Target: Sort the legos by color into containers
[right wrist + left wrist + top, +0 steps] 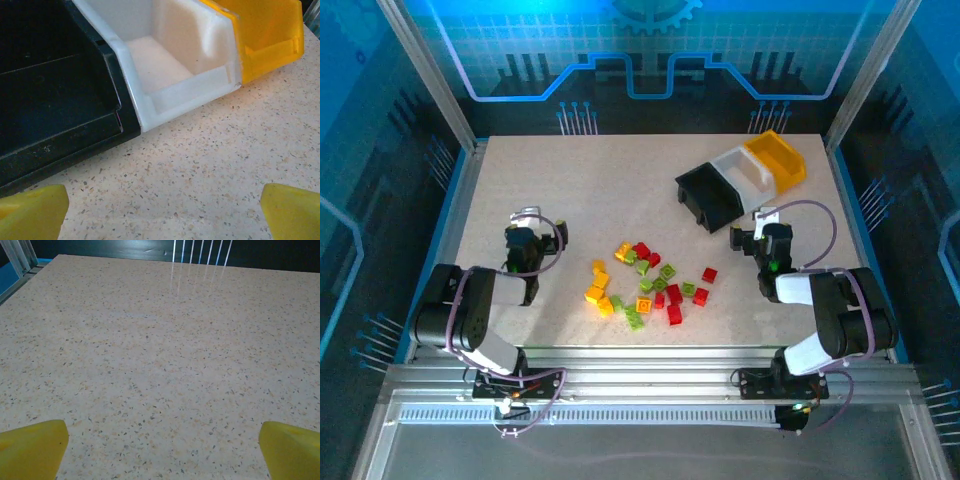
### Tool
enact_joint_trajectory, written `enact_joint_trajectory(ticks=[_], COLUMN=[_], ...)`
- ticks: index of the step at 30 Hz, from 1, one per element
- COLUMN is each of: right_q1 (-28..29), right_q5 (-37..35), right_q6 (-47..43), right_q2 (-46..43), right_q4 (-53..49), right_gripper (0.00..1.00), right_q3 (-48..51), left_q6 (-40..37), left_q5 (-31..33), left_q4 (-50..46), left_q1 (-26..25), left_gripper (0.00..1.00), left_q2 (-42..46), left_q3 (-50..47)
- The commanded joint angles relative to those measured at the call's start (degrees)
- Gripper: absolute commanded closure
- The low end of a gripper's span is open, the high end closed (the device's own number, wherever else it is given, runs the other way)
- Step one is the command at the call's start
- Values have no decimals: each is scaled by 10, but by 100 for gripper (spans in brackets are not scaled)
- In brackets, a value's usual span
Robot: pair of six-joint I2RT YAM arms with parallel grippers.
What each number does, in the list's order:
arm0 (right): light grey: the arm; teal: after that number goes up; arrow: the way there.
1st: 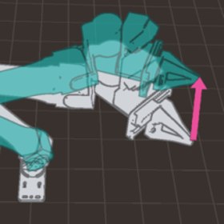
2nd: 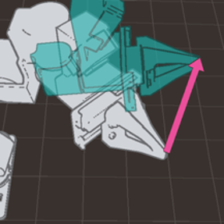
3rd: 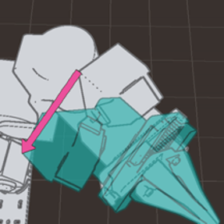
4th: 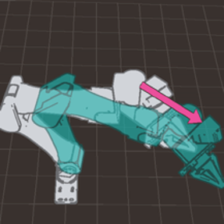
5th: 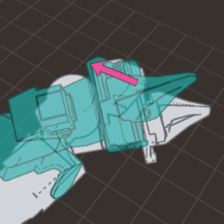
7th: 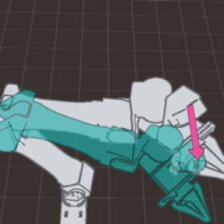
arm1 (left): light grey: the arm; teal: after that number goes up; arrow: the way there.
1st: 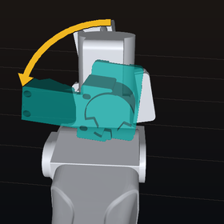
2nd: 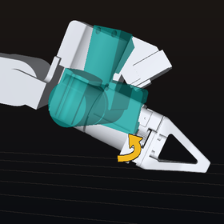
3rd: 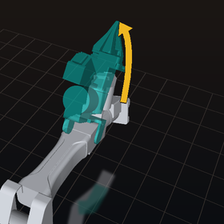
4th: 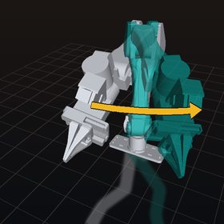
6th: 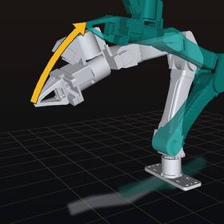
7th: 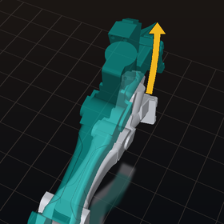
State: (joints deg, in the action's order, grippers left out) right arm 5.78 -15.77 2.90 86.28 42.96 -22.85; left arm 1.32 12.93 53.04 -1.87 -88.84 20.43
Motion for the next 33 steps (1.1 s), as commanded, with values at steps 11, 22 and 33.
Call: enact_joint_trajectory(ticks=[11,22,33], right_q1=[-2,-3,-3], right_q5=[1,2,-45], right_q6=[-7,-7,30], right_q2=[-2,-1,-85], right_q4=[27,27,-201], right_gripper=[0,0,0], right_q3=[-6,-7,-89], left_q6=[-6,-6,-10], left_q5=[-10,-10,27], left_q4=[12,11,-88], left_q1=[2,2,-12], left_gripper=[1,1,1], left_q2=[-3,-3,139], left_q3=[8,9,2])
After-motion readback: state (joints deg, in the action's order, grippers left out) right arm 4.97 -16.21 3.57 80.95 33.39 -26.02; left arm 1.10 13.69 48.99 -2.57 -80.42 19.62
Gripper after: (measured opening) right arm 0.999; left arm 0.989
